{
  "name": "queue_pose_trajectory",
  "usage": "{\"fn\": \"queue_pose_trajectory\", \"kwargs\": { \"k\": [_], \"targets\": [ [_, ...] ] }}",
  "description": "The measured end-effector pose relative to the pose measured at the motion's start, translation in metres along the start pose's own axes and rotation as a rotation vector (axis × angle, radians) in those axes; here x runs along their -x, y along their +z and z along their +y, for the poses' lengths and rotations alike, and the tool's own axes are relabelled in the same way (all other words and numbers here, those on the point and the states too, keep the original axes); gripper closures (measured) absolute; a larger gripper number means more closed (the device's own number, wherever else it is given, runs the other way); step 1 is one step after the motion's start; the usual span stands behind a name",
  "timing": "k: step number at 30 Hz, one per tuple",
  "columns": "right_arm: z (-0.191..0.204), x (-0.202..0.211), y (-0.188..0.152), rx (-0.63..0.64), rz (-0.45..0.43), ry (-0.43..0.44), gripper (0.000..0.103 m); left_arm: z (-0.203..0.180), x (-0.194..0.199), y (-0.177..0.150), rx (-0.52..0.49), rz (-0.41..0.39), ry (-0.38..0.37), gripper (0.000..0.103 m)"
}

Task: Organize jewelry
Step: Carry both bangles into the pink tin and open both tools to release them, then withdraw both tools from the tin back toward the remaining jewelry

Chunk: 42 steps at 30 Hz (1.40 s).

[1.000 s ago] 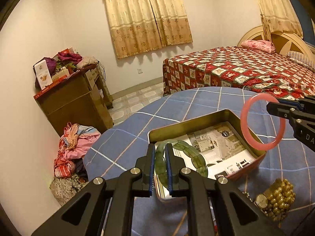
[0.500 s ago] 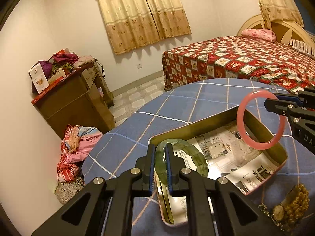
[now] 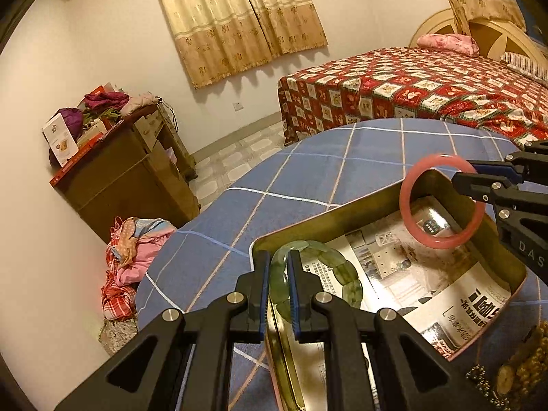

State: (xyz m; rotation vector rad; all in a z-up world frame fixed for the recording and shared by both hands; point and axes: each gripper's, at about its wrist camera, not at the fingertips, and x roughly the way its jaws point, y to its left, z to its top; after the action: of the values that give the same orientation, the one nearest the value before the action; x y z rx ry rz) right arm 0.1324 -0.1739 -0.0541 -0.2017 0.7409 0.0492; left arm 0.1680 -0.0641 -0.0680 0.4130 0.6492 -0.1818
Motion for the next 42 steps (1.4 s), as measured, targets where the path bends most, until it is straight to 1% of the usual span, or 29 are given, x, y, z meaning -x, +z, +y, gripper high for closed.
{"fn": "queue_pose_trajectory", "kwargs": {
  "k": [4, 6, 7, 9, 10, 11, 13, 15, 17, 21, 23, 26, 30, 32, 34, 42],
  "targets": [
    [0.002, -0.005, 0.000, 0.000, 0.016, 0.005, 0.090, -0.001, -0.004, 0.000, -0.011, 0.004, 0.009, 0.093],
    [0.002, -0.008, 0.002, 0.000, 0.025, 0.012, 0.089, -0.005, -0.005, -0.001, -0.029, 0.007, -0.002, 0.091],
    [0.002, -0.009, 0.002, -0.004, 0.027, 0.022, 0.088, -0.006, -0.004, -0.001, -0.039, 0.001, -0.002, 0.088],
    [0.002, -0.008, 0.003, -0.012, 0.022, 0.024, 0.076, -0.010, 0.000, -0.001, -0.060, -0.016, 0.025, 0.069],
    [0.000, -0.007, 0.003, -0.017, 0.017, 0.025, 0.067, -0.010, 0.002, -0.001, -0.060, -0.024, 0.033, 0.046],
    [0.000, -0.005, 0.003, -0.023, 0.011, 0.030, 0.064, -0.009, 0.006, -0.001, -0.054, -0.045, 0.042, 0.032],
    [-0.001, -0.003, 0.002, -0.026, 0.006, 0.029, 0.064, -0.008, 0.011, 0.001, -0.052, -0.067, 0.048, 0.031],
    [-0.002, -0.001, 0.001, -0.028, 0.003, 0.026, 0.064, -0.008, 0.011, 0.002, -0.057, -0.062, 0.056, 0.031],
    [-0.004, 0.000, 0.000, -0.037, 0.003, 0.025, 0.059, -0.009, 0.013, 0.002, -0.063, -0.066, 0.064, 0.031],
    [-0.007, 0.005, -0.002, -0.049, -0.007, 0.022, 0.057, -0.009, 0.014, 0.002, -0.067, -0.063, 0.075, 0.031],
    [-0.007, 0.009, -0.004, -0.048, -0.010, 0.024, 0.054, -0.008, 0.015, 0.002, -0.063, -0.062, 0.075, 0.031],
    [-0.008, 0.014, -0.006, -0.047, -0.019, 0.020, 0.053, -0.007, 0.018, 0.001, -0.062, -0.064, 0.080, 0.031],
    [-0.010, 0.022, -0.010, -0.050, -0.027, 0.021, 0.052, -0.006, 0.024, 0.000, -0.051, -0.068, 0.079, 0.031],
    [-0.010, 0.026, -0.012, -0.052, -0.035, 0.019, 0.049, -0.007, 0.026, -0.002, -0.046, -0.065, 0.079, 0.031],
    [-0.010, 0.031, -0.014, -0.053, -0.042, 0.017, 0.048, -0.007, 0.028, -0.005, -0.040, -0.063, 0.076, 0.031],
    [-0.007, 0.042, -0.024, -0.057, -0.050, 0.024, 0.046, -0.007, 0.041, -0.016, 0.000, -0.050, 0.057, 0.031]
  ]
}}
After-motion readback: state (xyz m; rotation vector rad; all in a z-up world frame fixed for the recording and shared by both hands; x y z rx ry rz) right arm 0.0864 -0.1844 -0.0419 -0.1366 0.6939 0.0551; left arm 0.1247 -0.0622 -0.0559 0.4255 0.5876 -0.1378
